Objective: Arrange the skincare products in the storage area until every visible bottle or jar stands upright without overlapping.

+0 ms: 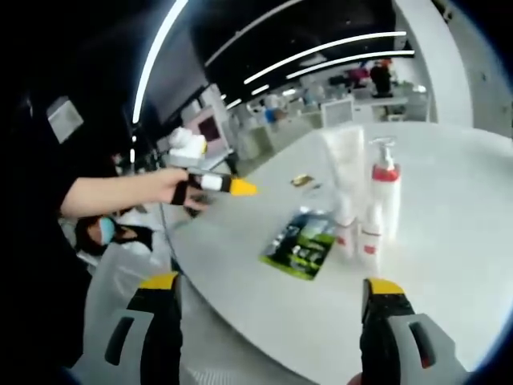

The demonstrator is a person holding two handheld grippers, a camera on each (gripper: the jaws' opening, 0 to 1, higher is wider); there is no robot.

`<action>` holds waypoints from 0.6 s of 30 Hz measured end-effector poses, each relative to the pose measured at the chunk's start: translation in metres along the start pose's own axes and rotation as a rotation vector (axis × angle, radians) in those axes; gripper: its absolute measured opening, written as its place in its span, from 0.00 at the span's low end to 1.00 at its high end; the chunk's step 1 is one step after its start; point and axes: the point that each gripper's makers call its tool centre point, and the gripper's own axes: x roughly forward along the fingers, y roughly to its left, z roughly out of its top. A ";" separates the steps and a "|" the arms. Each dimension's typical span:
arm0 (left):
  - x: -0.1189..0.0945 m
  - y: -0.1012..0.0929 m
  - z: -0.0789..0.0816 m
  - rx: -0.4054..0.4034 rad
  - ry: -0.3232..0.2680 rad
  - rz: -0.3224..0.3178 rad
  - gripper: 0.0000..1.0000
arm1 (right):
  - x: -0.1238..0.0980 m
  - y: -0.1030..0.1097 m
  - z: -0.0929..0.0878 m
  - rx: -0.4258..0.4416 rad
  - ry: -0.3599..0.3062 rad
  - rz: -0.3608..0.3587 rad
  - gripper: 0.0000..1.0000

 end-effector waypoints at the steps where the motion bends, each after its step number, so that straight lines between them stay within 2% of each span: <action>1: 0.003 0.002 0.002 0.005 0.001 0.003 0.86 | 0.000 0.000 -0.001 -0.004 0.004 -0.001 0.96; 6: 0.018 0.013 0.011 0.057 0.023 0.010 0.86 | 0.000 -0.001 -0.003 -0.004 0.016 -0.009 0.96; 12: 0.032 0.023 0.017 0.080 0.039 0.016 0.87 | 0.001 -0.002 -0.005 0.006 0.024 -0.011 0.97; 18: 0.044 0.035 0.009 0.086 0.076 0.037 0.87 | 0.001 -0.007 -0.006 0.017 0.031 -0.032 0.96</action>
